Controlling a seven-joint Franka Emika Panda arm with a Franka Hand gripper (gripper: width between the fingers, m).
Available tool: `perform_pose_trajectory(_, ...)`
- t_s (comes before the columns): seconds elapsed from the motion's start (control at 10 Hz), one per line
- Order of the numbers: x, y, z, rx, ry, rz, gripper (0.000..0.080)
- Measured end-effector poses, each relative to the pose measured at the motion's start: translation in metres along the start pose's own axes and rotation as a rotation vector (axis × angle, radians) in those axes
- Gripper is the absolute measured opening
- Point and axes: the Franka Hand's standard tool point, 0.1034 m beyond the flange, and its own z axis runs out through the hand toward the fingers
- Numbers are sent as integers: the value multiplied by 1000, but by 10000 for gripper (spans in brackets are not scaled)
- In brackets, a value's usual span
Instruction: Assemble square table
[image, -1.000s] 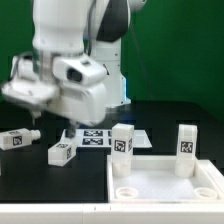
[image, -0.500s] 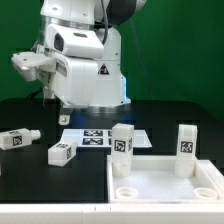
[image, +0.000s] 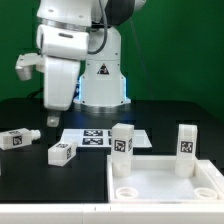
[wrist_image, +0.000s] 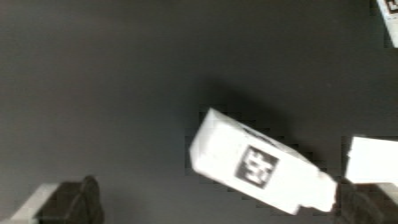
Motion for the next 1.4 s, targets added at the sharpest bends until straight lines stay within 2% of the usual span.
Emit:
perform_pose_trajectory(0.2, 4, 0, 1, -31, 17, 375, 649)
perform_pose_trajectory(0.4, 10, -5, 2, 4, 17, 528, 649)
perform_pose_trajectory(0.7, 15, -6, 4, 18, 40, 722, 649)
perform_pose_trajectory(0.8, 15, -5, 6, 31, 50, 801, 649)
perform_pose_trajectory(1.0, 10, 6, 17, 72, 72, 1074, 649)
perform_pose_trajectory(1.1, 17, 6, 22, 111, 64, 1258, 649)
perform_pose_trajectory(1.2, 23, 4, 24, 181, 37, 1421, 649)
perform_pose_trajectory(1.3, 24, 11, 23, 236, 31, 1491, 649)
perform_pose_trajectory(1.4, 26, 14, 23, 235, 38, 1525, 649)
